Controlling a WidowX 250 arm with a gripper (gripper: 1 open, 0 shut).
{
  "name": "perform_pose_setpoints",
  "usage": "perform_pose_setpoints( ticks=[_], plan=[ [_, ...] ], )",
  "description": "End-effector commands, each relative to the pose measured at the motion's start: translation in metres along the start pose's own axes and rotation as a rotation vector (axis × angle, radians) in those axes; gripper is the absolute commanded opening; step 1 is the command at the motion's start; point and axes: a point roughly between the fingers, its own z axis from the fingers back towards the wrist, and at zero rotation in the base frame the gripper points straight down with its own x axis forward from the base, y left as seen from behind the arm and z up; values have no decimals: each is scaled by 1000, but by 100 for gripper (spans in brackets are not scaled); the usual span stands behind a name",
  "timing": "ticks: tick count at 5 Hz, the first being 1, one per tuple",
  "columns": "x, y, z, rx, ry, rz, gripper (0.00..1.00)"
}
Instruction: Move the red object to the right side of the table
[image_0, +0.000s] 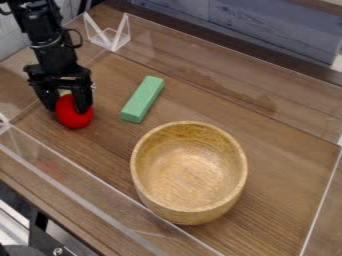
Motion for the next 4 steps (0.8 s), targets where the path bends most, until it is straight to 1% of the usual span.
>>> perform_pose_setpoints(
  ticks=[1, 2, 3, 4],
  plan=[
    [13, 5, 8, 26, -37, 51, 0],
    [12, 4, 11, 44, -68, 98, 0],
    [12, -1, 17, 63, -108, 133, 0],
    [20, -18, 41, 79, -147, 110, 0]
  ],
)
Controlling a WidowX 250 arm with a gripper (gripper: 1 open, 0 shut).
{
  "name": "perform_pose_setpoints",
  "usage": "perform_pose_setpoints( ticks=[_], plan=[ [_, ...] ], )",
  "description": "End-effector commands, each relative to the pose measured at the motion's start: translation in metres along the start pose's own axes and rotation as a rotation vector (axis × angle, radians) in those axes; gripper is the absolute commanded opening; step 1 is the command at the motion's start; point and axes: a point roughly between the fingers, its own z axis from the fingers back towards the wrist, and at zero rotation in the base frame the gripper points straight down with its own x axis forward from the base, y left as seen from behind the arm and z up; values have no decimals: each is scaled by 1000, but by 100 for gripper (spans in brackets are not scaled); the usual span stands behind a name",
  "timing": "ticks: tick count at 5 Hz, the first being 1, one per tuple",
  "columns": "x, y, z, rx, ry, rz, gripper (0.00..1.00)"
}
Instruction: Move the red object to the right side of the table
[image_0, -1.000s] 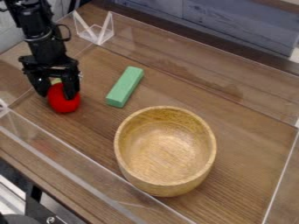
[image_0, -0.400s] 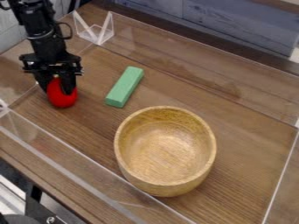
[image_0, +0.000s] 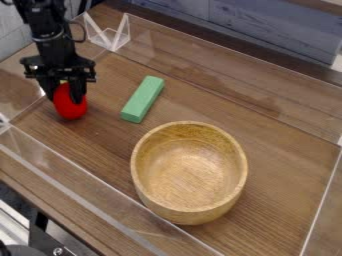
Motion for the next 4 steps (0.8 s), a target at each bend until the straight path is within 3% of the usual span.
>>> perform_pose_setpoints(
  ticks=[1, 2, 4],
  plan=[
    [19, -19, 42, 21, -105, -26, 0],
    [25, -62, 62, 9, -134, -79, 0],
    [-2, -161, 56, -49, -121, -307, 0]
  ],
)
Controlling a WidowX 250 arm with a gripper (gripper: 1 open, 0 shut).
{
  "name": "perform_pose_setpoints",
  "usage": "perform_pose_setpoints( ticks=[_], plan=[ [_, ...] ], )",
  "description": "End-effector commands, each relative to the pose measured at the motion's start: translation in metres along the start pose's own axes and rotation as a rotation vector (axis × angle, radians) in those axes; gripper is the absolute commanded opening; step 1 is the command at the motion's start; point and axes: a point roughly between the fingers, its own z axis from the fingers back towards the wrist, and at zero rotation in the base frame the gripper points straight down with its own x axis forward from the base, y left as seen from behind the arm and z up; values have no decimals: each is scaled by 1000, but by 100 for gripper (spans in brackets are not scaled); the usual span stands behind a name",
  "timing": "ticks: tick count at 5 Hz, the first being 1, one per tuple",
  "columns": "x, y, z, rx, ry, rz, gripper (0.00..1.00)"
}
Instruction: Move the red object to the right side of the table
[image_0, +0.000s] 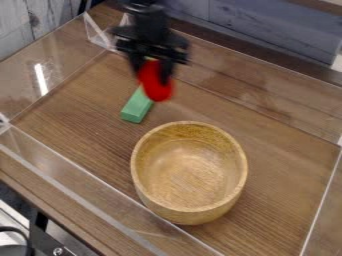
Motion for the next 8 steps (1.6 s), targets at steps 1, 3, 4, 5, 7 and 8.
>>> perform_pose_setpoints(
  ticks=[1, 3, 4, 5, 7, 8],
  plan=[
    [18, -45, 8, 2, -52, 50, 0],
    [35, -118, 1, 3, -39, 103, 0],
    [38, -124, 1, 10, -25, 132, 0],
    [41, -130, -9, 20, -5, 138, 0],
    [49, -133, -31, 41, 26, 209, 0],
    [52, -130, -41, 49, 36, 276, 100]
  ],
)
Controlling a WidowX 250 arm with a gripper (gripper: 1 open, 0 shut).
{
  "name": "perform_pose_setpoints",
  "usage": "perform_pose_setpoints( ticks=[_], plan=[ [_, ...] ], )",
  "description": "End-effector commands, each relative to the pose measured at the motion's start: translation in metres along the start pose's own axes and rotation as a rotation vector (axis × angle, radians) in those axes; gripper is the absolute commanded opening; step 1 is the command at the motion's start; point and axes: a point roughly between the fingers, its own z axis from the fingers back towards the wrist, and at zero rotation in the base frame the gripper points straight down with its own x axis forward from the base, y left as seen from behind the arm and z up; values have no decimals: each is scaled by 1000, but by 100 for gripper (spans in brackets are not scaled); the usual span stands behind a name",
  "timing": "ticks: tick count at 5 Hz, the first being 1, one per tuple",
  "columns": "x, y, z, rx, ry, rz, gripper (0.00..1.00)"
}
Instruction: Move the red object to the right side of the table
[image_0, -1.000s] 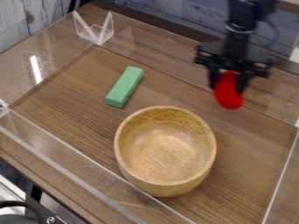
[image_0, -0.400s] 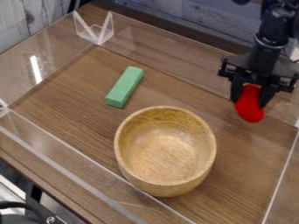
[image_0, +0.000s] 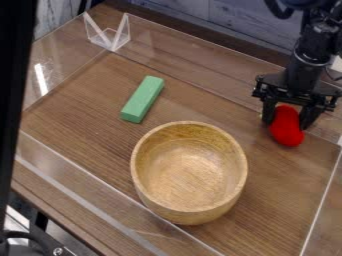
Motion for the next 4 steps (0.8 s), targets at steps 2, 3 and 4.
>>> perform_pose_setpoints(
  ticks=[2, 3, 4],
  plan=[
    [0, 16, 7, -47, -38, -88, 100],
    [1, 19, 15, -39, -34, -62, 100],
    [1, 22, 24, -32, -31, -28, 100]
  ],
)
